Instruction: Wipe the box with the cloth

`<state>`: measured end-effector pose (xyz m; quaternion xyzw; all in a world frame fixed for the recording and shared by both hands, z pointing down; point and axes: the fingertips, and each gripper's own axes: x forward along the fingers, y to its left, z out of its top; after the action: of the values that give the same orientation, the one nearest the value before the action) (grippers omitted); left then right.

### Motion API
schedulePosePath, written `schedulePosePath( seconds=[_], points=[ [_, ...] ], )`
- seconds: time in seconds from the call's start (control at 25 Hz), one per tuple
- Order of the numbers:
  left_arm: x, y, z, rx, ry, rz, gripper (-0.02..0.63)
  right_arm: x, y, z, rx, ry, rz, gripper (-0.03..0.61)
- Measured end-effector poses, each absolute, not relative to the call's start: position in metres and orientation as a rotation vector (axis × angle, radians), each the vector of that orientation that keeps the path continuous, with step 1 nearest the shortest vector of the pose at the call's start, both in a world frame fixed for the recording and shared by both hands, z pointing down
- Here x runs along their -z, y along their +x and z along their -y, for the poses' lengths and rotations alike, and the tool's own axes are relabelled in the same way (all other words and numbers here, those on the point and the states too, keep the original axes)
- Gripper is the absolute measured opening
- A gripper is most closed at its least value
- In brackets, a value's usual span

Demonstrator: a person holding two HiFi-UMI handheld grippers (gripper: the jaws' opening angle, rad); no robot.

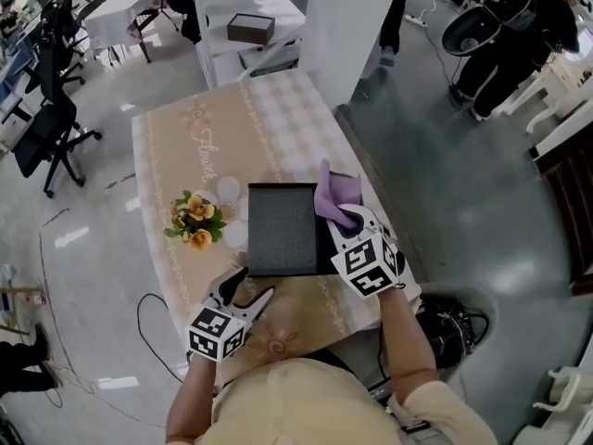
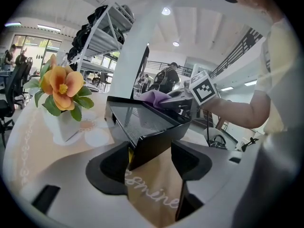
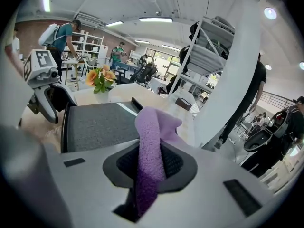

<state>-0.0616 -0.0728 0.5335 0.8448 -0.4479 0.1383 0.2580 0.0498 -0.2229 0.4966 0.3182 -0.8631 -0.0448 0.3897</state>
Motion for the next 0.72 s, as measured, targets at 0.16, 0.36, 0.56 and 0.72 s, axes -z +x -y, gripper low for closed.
schedulePosePath(
  seconds=[0.16,0.36,0.56,0.72],
  points=[
    [-0.535,-0.061,0.073,-0.377,2.304,1.196,0.291,-0.496,0.052,0.212,0.082,0.802,2.194,0.075],
    [-0.534,-0.063,0.074,-0.365,2.302,1.191,0.290,-0.496,0.053,0.190,0.049,0.770,2.187,0.075],
    [-0.536,-0.063,0.075,-0.358,2.299,1.195,0.285,-0.502,0.058,0.166,0.000,0.728,2.180,0.075],
    [-0.537,-0.063,0.075,-0.363,2.304,1.196,0.284,-0.503,0.065,0.152,-0.052,0.710,2.173,0.075]
  ],
)
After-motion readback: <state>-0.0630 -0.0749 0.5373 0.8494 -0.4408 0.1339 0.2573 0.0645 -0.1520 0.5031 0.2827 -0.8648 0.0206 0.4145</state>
